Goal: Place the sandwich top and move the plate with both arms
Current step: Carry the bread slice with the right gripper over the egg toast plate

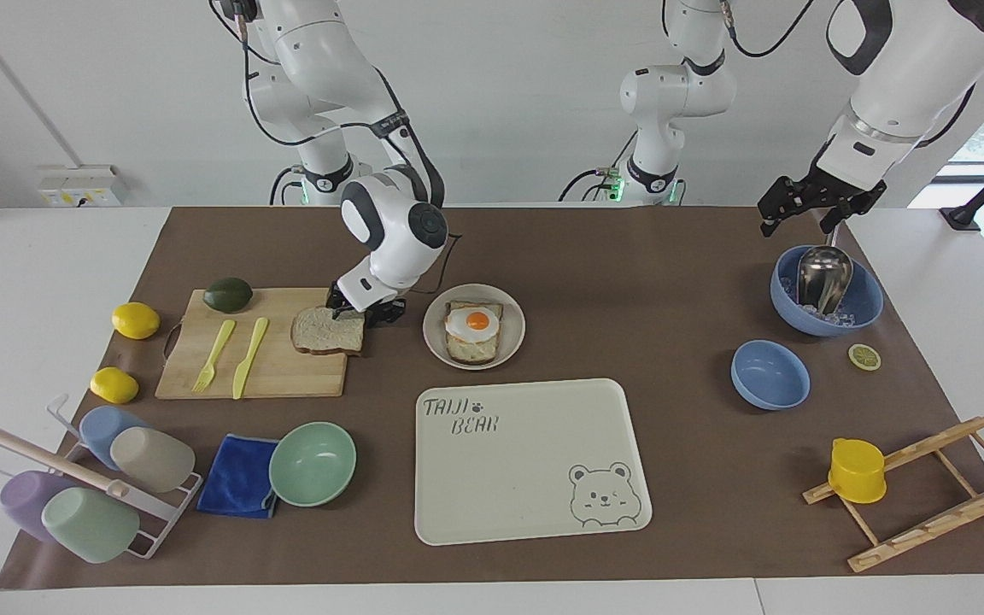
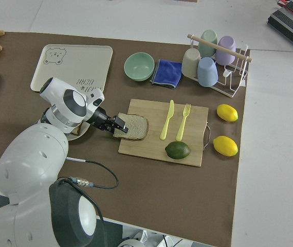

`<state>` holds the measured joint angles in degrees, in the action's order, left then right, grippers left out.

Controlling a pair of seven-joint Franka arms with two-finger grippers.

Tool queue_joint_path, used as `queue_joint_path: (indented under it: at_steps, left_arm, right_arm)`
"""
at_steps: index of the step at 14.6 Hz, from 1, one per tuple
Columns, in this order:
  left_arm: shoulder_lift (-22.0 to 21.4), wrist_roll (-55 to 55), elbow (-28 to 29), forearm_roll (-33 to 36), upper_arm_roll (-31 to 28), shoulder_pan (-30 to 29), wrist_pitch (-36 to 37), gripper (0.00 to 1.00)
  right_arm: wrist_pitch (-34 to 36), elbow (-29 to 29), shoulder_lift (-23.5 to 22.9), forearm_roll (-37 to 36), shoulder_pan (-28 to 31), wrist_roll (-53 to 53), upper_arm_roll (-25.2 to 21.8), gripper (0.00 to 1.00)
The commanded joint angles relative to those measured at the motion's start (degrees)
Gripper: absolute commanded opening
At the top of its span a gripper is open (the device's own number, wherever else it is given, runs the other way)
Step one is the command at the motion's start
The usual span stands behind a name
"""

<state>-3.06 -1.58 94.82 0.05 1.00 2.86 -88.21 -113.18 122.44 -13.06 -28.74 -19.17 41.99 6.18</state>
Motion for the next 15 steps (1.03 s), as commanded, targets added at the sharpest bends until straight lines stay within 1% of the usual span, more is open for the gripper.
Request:
queue_joint_path:
  at_steps: [1, 2, 3, 6, 8, 10, 11, 12, 14, 15]
  left_arm:
    - [-1.95, -0.88, 2.29, 0.12, 0.15, 1.27, -1.0, 1.0]
    - [-2.12, -0.7, 2.38, 0.12, 0.15, 1.27, -0.83, 1.0]
    - [-2.3, -0.44, 2.39, 0.12, 0.23, 1.27, -0.48, 1.0]
    - [-2.65, -0.35, 3.35, 0.12, 0.41, 2.06, -0.91, 1.0]
    - [-2.74, -1.05, 3.88, 0.04, 0.41, 1.89, -0.74, 1.0]
    - [-3.44, -0.79, 4.66, -0.05, 0.41, 1.71, 1.01, 1.0]
    - [-3.88, -0.7, 5.63, -0.05, 0.41, 1.8, 1.28, 1.0]
    - [-4.67, -0.7, 6.86, -0.05, 0.41, 1.97, 0.93, 1.0]
    - [-5.2, -0.44, 8.09, -0.14, 0.41, 1.98, 0.58, 1.0]
    - [-5.37, -0.35, 8.45, -0.14, 0.41, 2.06, 0.23, 1.0]
  right_arm:
    - [0.93, 0.97, 1.81, -3.07, -0.16, 0.46, 0.41, 0.33]
    - [2.25, -0.09, 1.64, -3.25, -0.16, 0.28, 0.41, 0.19]
    - [2.96, -0.27, 1.63, -3.43, -0.25, 0.28, 0.41, 0.0]
    - [4.28, -0.1, 1.81, -3.95, -0.43, 0.28, 0.5, 0.0]
    - [5.86, -0.79, 1.81, -4.22, -2.44, 0.11, 0.41, 0.0]
    - [9.45, -4.03, 1.29, -4.22, -2.71, -0.5, 0.5, 0.0]
    - [12.78, -6.92, 0.93, -4.22, -3.5, -1.55, 1.11, 0.0]
    - [17.69, -10.95, 0.23, -4.05, -5.42, -2.17, 1.46, 0.0]
    - [27.36, -21.66, -1.17, -3.17, -9.03, -2.7, 1.56, 0.0]
    - [29.06, -25.02, -1.7, -2.12, -9.39, -2.71, 1.56, 0.0]
